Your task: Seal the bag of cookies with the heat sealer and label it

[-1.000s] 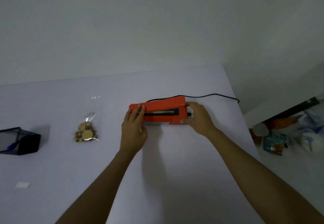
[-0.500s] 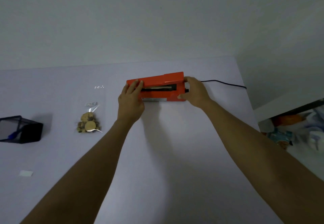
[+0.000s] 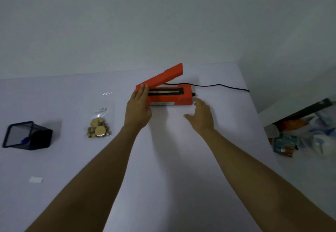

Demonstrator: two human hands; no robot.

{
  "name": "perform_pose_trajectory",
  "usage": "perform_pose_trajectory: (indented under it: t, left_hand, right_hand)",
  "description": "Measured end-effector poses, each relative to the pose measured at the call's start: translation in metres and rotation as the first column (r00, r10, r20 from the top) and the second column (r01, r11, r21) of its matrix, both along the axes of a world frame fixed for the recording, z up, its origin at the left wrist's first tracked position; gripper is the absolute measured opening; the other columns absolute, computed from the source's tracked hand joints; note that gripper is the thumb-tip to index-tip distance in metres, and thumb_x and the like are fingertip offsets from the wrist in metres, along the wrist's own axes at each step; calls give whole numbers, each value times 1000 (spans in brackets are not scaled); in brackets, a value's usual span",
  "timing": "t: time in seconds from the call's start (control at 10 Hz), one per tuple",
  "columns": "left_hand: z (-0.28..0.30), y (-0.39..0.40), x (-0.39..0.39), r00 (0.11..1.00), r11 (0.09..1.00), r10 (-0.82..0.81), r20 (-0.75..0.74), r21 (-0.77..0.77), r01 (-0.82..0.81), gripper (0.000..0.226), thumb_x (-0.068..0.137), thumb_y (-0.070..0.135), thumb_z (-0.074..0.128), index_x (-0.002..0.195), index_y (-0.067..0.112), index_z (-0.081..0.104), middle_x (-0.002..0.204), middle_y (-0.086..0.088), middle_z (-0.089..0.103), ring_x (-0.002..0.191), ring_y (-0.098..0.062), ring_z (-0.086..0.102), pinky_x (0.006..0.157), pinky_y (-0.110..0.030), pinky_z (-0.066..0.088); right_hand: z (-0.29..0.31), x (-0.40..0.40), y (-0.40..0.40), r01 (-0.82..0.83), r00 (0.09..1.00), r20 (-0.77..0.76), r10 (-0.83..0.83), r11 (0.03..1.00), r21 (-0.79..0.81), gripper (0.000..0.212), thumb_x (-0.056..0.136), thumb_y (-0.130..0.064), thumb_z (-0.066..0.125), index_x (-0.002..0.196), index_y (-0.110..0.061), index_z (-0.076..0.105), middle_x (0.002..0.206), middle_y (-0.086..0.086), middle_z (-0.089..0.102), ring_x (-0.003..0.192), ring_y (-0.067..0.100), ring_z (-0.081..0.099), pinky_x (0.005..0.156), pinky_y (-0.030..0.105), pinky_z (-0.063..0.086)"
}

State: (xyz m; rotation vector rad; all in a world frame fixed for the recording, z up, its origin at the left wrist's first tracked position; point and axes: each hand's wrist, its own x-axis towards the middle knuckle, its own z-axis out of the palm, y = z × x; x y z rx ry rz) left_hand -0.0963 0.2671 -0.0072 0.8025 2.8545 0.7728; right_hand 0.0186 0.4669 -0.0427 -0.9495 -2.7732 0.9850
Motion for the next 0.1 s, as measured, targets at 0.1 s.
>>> perform_pose_trajectory:
  t: [0.1]
  left_hand:
    - [3, -18, 19, 999, 999, 42, 31, -10, -42, 71, 87, 3, 51, 150, 15, 20, 156, -4, 22, 143, -32, 19, 116, -47, 25]
  right_hand:
    - [1, 18, -34, -60, 992, 109, 62, 998, -18, 78, 80, -34, 74, 143, -10, 34, 142, 11, 47, 131, 29, 41, 108, 44, 39]
